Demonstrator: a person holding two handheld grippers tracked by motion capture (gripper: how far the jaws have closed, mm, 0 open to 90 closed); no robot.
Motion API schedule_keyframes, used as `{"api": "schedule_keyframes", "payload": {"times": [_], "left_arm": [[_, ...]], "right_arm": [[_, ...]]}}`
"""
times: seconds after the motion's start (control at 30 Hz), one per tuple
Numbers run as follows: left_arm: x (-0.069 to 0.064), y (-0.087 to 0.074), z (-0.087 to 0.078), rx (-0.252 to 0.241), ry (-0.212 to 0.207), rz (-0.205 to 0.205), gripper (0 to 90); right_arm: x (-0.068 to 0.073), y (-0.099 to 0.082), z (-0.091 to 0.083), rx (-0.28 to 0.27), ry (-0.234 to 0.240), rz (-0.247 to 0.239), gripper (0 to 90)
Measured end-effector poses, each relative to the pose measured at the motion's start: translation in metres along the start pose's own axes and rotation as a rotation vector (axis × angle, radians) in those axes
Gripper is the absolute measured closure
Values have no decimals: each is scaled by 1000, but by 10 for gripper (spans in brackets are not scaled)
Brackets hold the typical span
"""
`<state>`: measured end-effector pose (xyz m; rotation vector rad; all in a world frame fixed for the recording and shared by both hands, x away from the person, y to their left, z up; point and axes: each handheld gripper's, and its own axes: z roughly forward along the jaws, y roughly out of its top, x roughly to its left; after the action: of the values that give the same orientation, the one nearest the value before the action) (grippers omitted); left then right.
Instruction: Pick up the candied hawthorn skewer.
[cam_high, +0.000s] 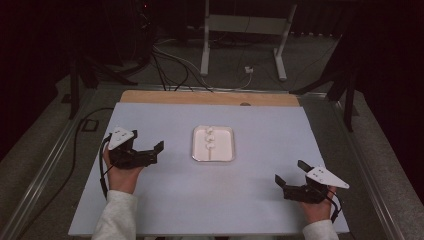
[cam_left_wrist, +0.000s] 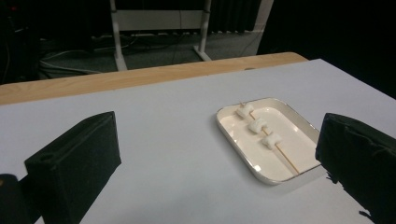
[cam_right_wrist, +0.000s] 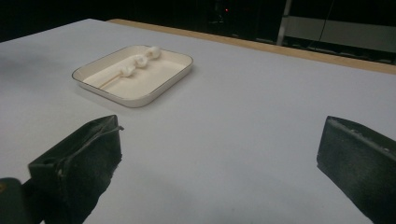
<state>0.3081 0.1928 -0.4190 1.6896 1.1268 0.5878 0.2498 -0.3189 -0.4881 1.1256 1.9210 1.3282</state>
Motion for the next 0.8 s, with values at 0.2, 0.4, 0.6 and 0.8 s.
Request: {"api": "schedule_keyframes", "payload": {"times": [0.2, 0.4, 0.6, 0.8], "left_arm": [[-8, 5, 18, 22, -19, 17, 8], [-17, 11, 36, 59, -45, 40, 8], [-26, 13, 53, 88, -63, 37, 8], [-31, 12, 63, 110, -67, 43, 9]], "right_arm": [[0, 0, 1, 5, 0, -3, 0], [0, 0, 1, 8, 0, -3, 0], [0, 0, 1, 10, 0, -5, 0], [0, 0, 1, 10, 1, -5, 0]]}}
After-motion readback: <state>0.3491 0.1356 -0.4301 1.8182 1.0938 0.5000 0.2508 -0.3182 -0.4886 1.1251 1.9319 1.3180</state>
